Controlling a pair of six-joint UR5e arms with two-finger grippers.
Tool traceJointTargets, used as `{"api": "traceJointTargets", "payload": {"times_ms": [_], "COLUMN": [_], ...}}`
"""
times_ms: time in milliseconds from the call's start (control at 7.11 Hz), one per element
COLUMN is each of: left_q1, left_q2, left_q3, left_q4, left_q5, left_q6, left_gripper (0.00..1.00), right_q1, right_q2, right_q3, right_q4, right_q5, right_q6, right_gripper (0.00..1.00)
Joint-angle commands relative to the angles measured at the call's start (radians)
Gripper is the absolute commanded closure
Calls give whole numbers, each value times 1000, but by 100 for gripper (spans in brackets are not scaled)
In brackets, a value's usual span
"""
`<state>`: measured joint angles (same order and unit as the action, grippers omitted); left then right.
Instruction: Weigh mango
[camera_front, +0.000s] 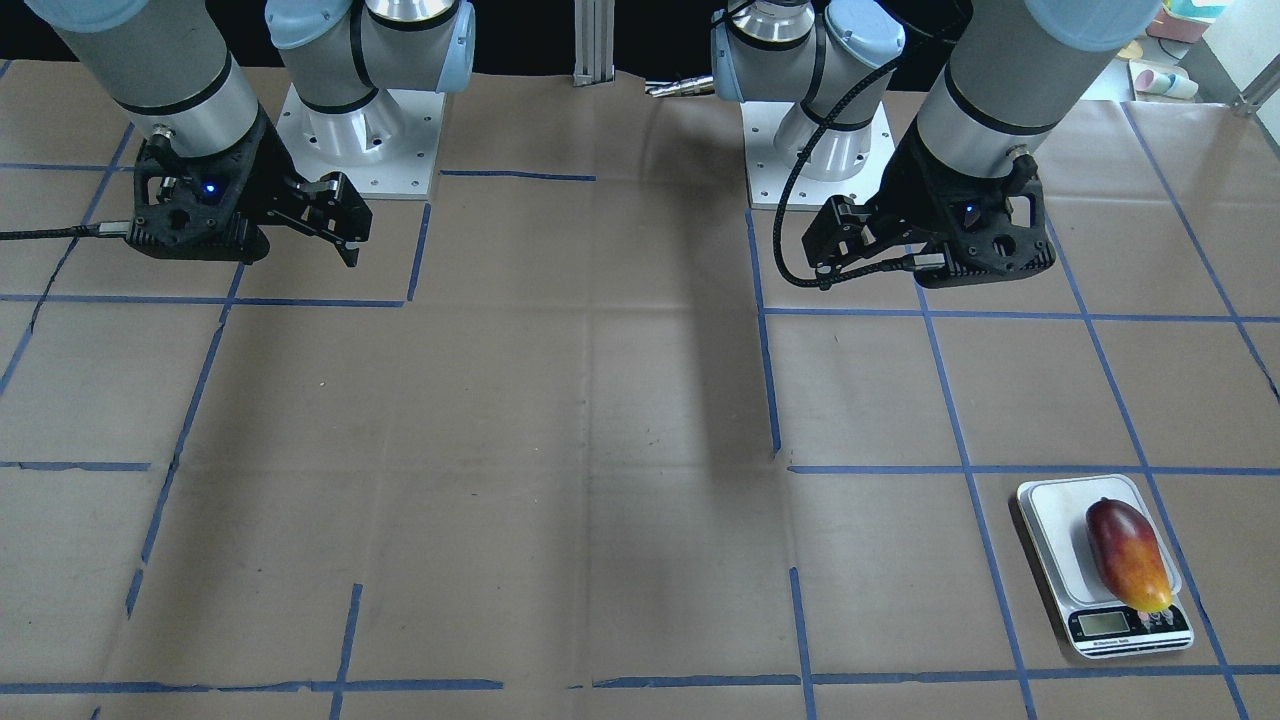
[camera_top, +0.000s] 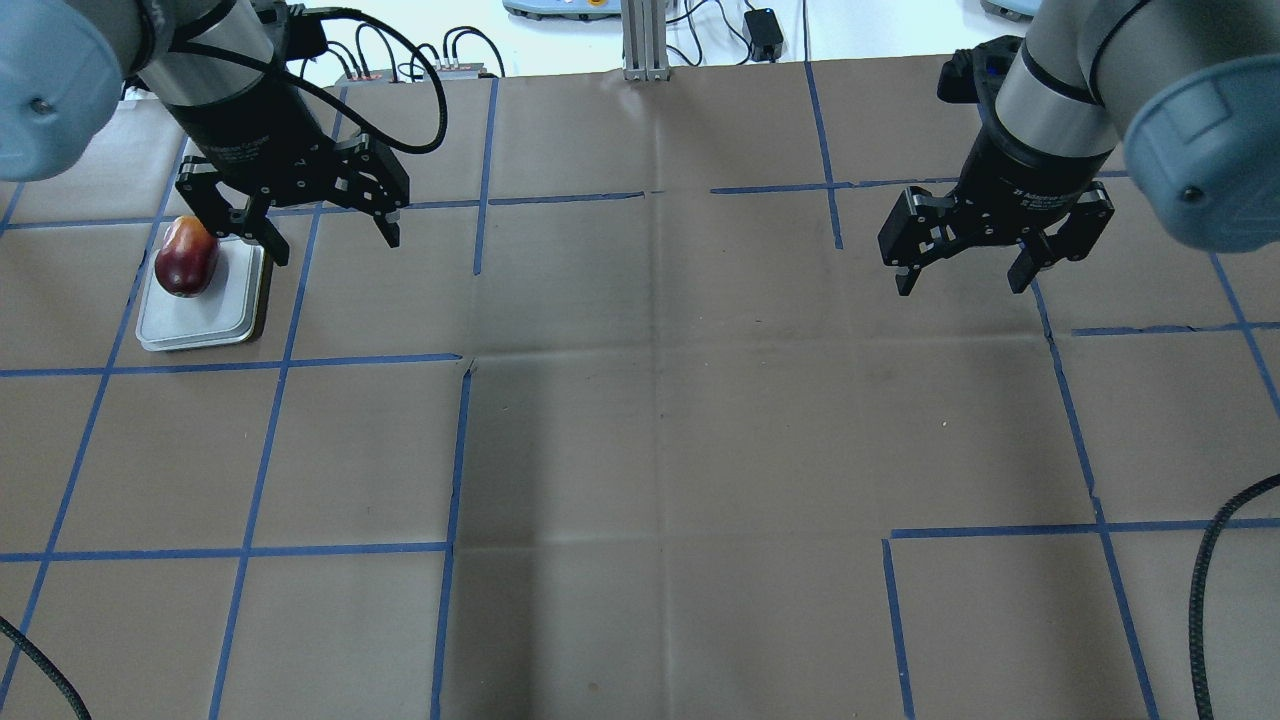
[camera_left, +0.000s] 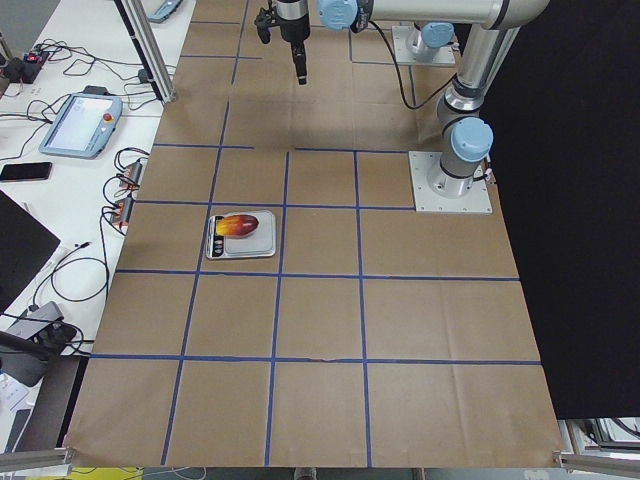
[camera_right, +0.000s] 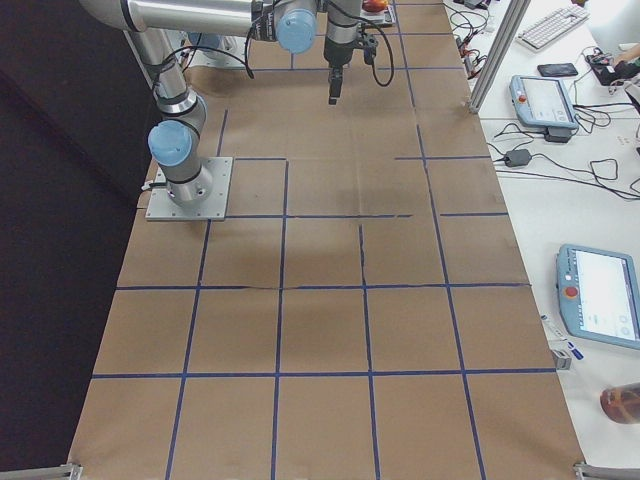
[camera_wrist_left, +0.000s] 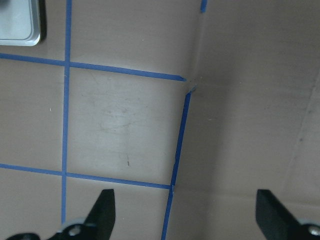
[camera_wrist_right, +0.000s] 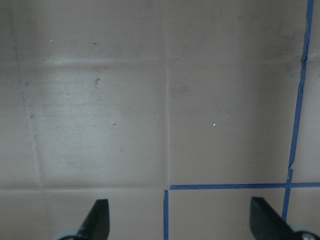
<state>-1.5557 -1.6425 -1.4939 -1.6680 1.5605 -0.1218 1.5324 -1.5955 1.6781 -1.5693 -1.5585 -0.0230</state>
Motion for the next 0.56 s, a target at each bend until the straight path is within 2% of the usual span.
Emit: {"api": "traceJointTargets", "payload": {"times_ms": [0,422], "left_q1": [-4,-4], "left_q2": [-5,-4], "left_q3": [-2,-3], "left_q4": [4,11], "left_q5": [1,1], "left_q6": [8,8], "left_gripper": [0,0], "right_q1": [0,0], "right_q2": [0,0], "right_q3": [0,0], "right_q4": [0,0], "right_q5": [0,0], "right_q6": [0,0], "right_gripper": [0,0]}}
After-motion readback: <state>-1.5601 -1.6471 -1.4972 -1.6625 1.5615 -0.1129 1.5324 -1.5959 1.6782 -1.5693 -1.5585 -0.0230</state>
